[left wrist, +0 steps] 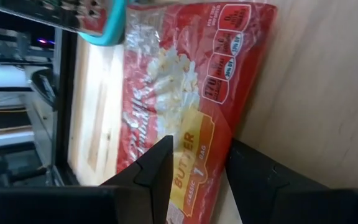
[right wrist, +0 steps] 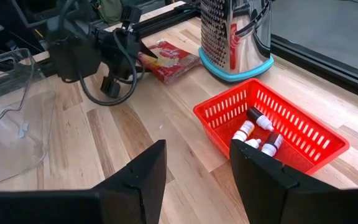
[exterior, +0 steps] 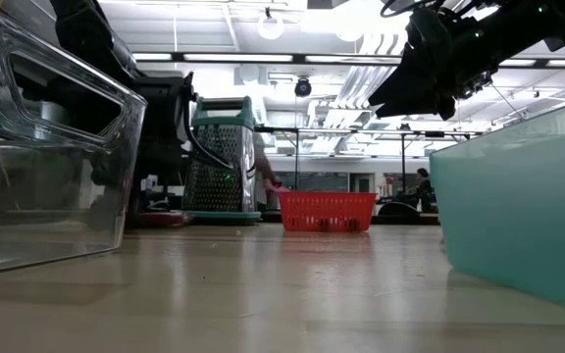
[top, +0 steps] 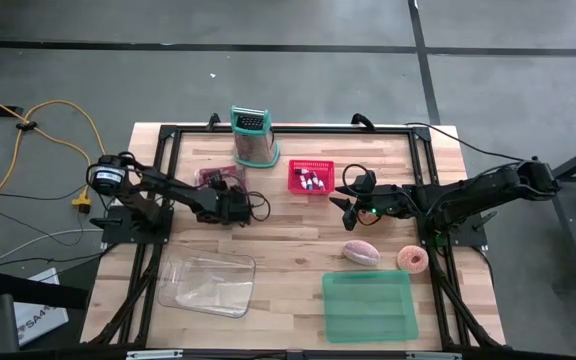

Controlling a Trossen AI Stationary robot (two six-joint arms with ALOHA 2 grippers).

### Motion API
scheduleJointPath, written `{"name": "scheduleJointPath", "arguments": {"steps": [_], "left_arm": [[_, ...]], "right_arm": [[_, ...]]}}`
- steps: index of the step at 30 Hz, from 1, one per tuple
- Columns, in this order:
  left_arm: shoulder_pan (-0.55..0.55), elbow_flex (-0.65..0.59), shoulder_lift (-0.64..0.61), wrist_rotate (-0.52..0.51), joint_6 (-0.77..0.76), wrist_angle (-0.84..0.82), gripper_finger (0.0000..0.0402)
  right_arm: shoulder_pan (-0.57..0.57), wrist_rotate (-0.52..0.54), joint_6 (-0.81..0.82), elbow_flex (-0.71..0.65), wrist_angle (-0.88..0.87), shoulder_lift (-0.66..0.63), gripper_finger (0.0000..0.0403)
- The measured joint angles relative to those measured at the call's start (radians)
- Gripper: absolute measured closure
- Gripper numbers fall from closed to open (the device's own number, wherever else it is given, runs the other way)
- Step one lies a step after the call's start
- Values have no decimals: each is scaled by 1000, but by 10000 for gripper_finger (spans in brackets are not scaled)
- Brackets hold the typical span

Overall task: Pick & Place Food Item
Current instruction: Put the popcorn bag into the green bin

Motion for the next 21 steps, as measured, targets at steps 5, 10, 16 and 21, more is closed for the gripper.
{"name": "scheduleJointPath", "arguments": {"steps": [5, 10, 16, 21], "left_arm": [[-42, 0, 0, -56, -22, -1, 268], [-60, 0, -1, -77, -42, -4, 268], [-33, 1, -2, -80, -43, -7, 268], [-17, 2, -2, -84, -29, -5, 268]], "right_arm": [[0, 0, 0, 0, 0, 0, 238], [0, 0, 0, 0, 0, 0, 238], [0, 0, 0, 0, 0, 0, 238], [0, 0, 0, 0, 0, 0, 238]]}}
